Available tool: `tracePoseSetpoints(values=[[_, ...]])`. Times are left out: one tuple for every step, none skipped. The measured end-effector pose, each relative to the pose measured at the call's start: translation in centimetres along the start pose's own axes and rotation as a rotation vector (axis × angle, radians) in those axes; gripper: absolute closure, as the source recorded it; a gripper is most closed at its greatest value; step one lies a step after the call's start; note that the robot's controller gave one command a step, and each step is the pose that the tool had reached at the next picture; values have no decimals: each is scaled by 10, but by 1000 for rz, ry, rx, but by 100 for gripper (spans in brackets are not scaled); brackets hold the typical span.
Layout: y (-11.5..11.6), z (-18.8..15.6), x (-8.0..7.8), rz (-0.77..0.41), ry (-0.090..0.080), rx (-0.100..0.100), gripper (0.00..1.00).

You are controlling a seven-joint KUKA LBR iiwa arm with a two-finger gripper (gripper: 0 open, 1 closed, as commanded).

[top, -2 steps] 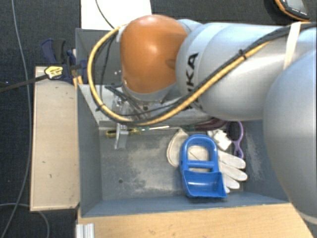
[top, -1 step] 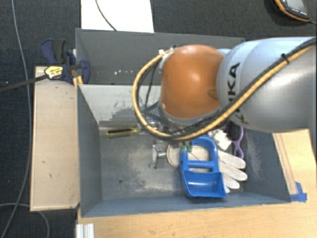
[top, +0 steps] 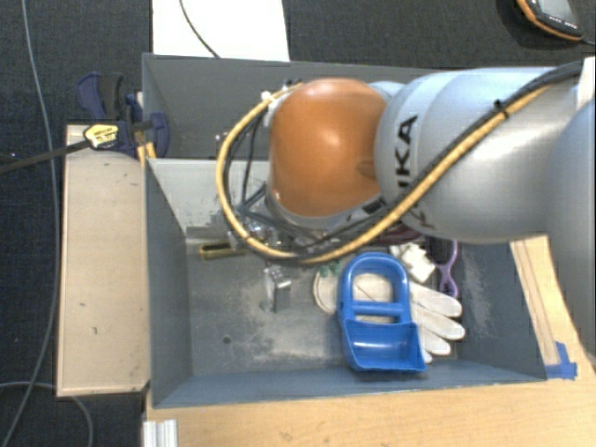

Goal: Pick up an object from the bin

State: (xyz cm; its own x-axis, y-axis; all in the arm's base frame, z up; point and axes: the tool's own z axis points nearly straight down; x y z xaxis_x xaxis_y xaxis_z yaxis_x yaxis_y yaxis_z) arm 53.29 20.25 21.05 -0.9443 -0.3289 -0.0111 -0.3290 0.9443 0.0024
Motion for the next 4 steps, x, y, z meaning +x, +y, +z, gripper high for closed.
tracePoseSetpoints(values=[[-56,47,32,2,8,1,0],[-25,76,19,-165,0,-2,0],[-14,92,28,-224,-8,-5,0],[-52,87,24,-338,-11,-2,0]])
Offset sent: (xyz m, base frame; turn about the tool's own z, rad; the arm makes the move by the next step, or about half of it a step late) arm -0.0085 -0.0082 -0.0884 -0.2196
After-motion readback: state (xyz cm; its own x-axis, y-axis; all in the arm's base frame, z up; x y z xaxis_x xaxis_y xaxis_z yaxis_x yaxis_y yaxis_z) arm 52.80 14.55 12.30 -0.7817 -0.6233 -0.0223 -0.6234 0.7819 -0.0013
